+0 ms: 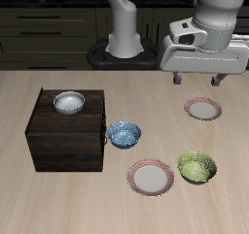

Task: Place the green bowl on the plate next to the green bowl

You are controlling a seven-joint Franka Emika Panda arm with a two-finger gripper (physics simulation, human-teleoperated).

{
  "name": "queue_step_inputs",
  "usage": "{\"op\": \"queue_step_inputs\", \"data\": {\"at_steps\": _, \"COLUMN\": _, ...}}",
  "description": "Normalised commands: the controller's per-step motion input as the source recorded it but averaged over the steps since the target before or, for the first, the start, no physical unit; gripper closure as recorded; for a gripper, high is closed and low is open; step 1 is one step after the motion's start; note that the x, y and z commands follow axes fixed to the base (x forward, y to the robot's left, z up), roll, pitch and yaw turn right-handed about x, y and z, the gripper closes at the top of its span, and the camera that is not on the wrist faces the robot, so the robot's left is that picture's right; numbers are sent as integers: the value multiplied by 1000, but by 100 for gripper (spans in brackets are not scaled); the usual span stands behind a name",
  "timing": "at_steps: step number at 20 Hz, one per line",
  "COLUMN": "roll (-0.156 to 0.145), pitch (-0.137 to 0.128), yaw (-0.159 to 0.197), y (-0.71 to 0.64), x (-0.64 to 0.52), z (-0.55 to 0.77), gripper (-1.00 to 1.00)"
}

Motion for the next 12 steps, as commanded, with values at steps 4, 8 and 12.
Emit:
{"op": "queue_step_inputs", "data": {"at_steps": 4, "roll": 31, "pitch": -18, "yaw": 6, "y": 124, "x": 63, "z": -33, "gripper": -100}}
{"op": "queue_step_inputs", "data": {"at_steps": 8, "roll": 15, "pitch": -18, "yaw": 61, "y": 130, "x": 78, "z": -45, "gripper": -100}}
{"op": "queue_step_inputs", "data": {"at_steps": 12, "roll": -4, "pitch": -12, "yaw": -35, "y": -42, "x": 70, "z": 21, "gripper": -100}}
